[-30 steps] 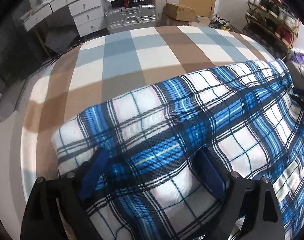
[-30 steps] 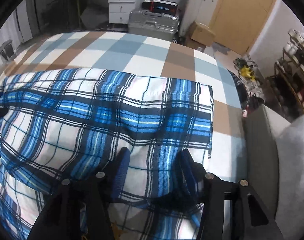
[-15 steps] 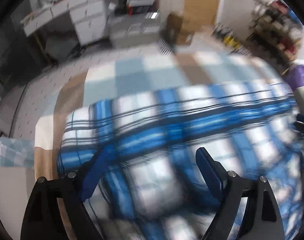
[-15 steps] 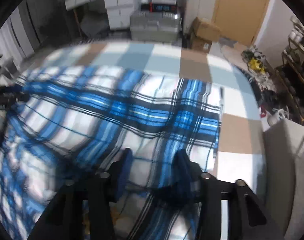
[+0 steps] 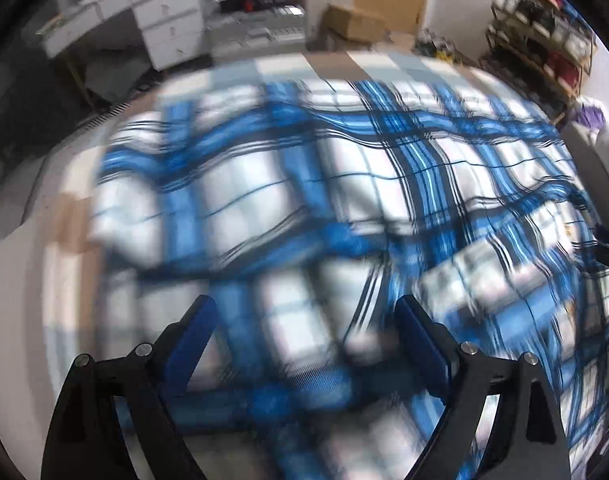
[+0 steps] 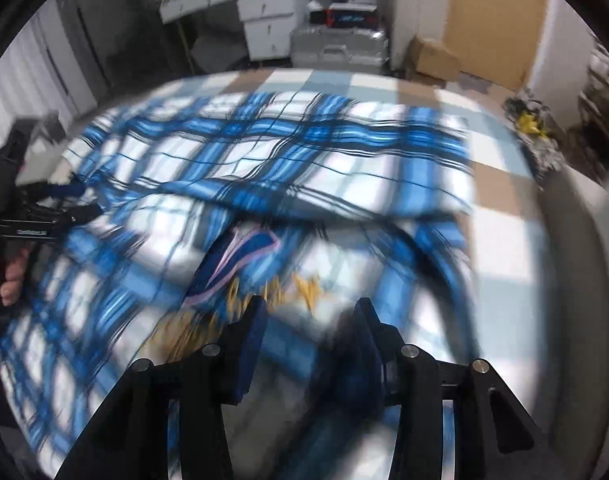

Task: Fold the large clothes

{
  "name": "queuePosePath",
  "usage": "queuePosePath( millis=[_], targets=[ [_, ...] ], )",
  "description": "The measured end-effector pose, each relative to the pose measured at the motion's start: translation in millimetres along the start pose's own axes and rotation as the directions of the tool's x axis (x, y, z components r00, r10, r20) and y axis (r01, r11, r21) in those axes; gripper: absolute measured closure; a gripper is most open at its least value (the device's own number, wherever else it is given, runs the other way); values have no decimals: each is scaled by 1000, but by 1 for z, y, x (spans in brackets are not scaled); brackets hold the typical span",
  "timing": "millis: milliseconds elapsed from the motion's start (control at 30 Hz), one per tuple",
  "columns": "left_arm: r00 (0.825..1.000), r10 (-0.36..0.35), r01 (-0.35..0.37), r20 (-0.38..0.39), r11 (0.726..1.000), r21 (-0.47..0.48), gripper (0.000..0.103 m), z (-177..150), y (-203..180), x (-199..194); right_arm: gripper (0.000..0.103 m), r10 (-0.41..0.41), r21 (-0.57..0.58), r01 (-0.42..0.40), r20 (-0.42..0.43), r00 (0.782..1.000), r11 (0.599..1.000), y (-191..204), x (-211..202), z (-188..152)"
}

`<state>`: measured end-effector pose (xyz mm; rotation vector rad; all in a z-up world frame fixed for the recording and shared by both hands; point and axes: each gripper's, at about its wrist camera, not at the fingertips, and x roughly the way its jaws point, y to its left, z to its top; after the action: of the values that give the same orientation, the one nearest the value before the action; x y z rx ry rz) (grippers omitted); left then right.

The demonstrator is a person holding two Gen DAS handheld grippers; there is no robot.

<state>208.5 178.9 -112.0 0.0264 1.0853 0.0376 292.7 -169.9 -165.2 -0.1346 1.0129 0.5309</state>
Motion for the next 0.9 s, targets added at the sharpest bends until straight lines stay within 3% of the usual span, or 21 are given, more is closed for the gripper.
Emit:
queuePosePath(
  millis=[33, 100, 167, 267, 367, 500, 767, 900],
  targets=[
    [1000, 0, 0, 15, 1000, -6, 14, -11, 0, -13, 57, 21, 27, -22, 30, 999, 999, -3, -21, -13],
    [999, 5, -5, 47, 1000, -21, 14, -34, 2, -43, 42, 55, 68, -59, 64, 996, 996, -9, -51, -34],
    [996, -18, 21, 92, 999, -34, 14, -57, 7, -71, 39, 76, 96, -86, 106, 992, 992, -10, -82, -59],
    [992, 4, 3, 126, 999, -54, 14, -92, 10, -106, 24, 65, 114, -78, 117, 991, 990, -16, -107, -89],
    [989, 42, -31, 140, 996, -85, 14, -134, 18, -130, 24, 43, 120, -53, 85, 995, 991, -23, -121, -119],
    [989, 93, -80, 112, 991, -111, 14, -163, 27, -125, 24, 32, 152, -41, 62, 998, 988, -31, -131, -157],
    [994, 41, -17, 97, 972, -234, 14, -195, 34, -121, 22, 125, 244, -117, -16, 992, 963, -37, -102, -189],
    [997, 27, -8, 73, 970, -245, 14, -199, 29, -118, 26, 62, 190, -63, 10, 998, 980, -16, -100, -186]
  ],
)
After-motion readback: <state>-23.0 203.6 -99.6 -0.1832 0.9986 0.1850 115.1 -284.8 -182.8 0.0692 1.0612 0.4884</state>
